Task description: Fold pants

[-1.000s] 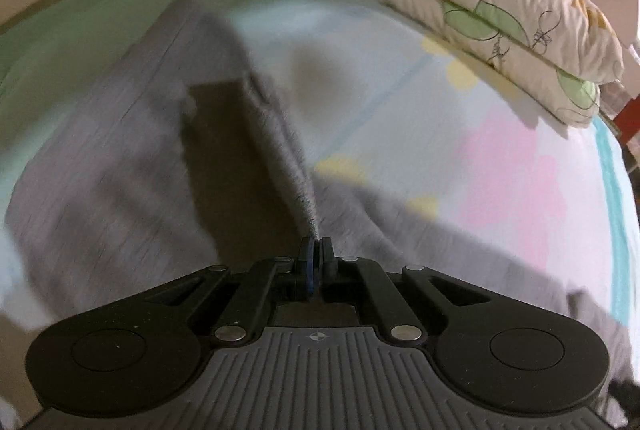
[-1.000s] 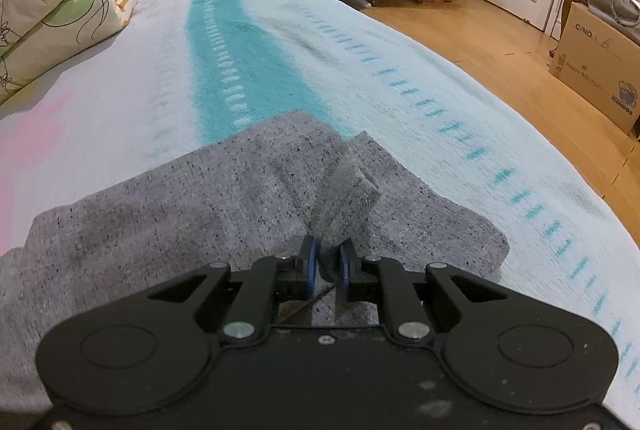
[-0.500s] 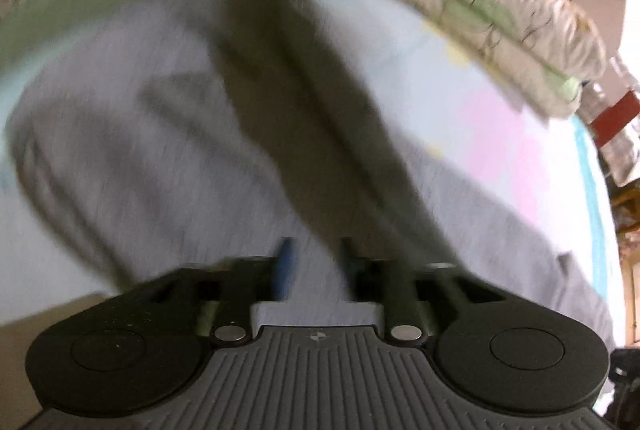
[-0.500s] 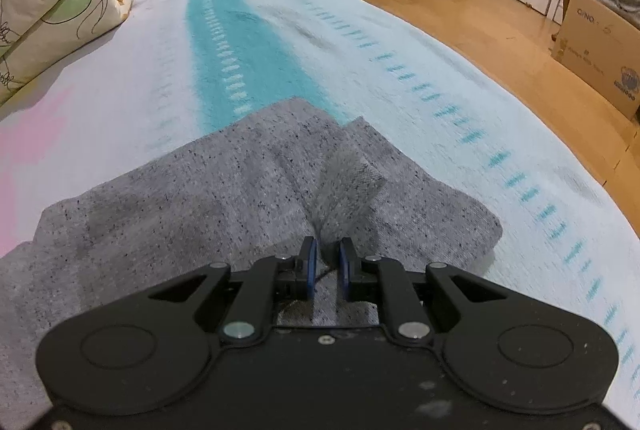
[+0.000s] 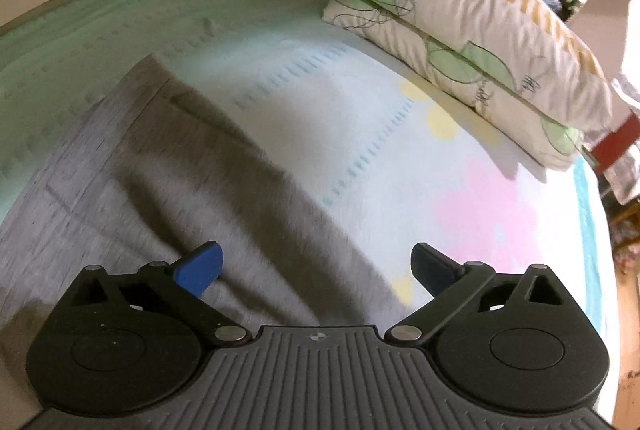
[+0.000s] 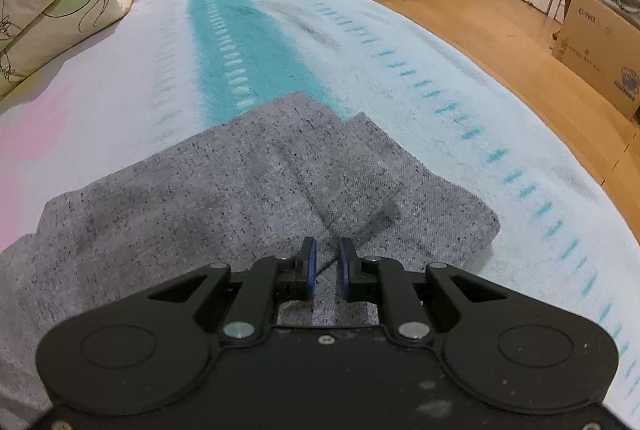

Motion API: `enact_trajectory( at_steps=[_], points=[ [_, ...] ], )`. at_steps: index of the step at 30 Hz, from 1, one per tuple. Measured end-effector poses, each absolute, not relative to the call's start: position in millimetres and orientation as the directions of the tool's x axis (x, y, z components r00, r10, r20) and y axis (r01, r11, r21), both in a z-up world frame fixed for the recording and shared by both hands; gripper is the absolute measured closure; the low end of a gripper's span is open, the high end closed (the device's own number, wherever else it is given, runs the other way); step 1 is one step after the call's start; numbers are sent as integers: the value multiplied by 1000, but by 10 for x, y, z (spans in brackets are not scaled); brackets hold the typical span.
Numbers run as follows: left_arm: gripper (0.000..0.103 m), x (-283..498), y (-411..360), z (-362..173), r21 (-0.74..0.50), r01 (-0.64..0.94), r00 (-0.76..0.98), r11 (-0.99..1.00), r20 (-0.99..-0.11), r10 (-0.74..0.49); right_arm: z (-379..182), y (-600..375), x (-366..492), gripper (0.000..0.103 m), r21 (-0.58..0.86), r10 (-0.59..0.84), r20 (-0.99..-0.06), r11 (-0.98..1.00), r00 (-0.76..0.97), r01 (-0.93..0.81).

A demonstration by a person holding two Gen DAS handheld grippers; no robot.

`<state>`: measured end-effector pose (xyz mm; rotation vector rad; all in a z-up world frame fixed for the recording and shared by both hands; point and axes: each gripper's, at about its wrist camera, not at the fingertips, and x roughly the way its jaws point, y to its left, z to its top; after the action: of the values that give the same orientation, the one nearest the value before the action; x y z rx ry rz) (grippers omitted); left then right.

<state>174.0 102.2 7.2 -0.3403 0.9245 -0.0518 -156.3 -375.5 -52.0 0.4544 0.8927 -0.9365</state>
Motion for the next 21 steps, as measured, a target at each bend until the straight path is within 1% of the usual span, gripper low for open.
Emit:
enact_trajectory(
  at_steps=[4, 10, 12, 15, 17, 18, 19, 20, 21],
  points=[
    [1, 1965, 990, 18, -291, -133, 569, 948, -805, -167, -547, -3758, -1554, 89, -41, -493, -825, 539, 276, 841],
    [1, 2329, 707, -249, -195, -129, 459, 972, -881, -116, -588, -3702, -1501, 89, -89, -522, -810, 562, 268, 823],
    [1, 2417, 617, -373, -158, -123, 417, 980, -904, -93, -597, -3711, -1495, 88, -83, -523, -807, 561, 275, 823],
    [1, 2484, 552, -539, -135, -145, 364, 980, -929, -74, -603, -3751, -1529, 88, -50, -515, -805, 552, 293, 833],
    [5, 2490, 543, -636, -135, -157, 324, 978, -943, -78, -608, -3770, -1540, 88, -37, -514, -803, 548, 302, 835],
    [25, 2482, 541, -661, -120, -156, 311, 980, -948, -66, -611, -3770, -1540, 88, -38, -516, -801, 549, 304, 835],
    [55, 2468, 530, -674, -93, -149, 298, 984, -954, -45, -614, -3762, -1538, 88, -41, -519, -799, 551, 304, 834],
    [64, 2442, 522, -682, -58, -138, 283, 989, -959, -16, -613, -3756, -1529, 88, -45, -522, -797, 553, 304, 832],
    [70, 2403, 531, -682, -35, -128, 275, 991, -961, 2, -614, -3751, -1524, 88, -48, -524, -796, 554, 303, 831]
  ],
)
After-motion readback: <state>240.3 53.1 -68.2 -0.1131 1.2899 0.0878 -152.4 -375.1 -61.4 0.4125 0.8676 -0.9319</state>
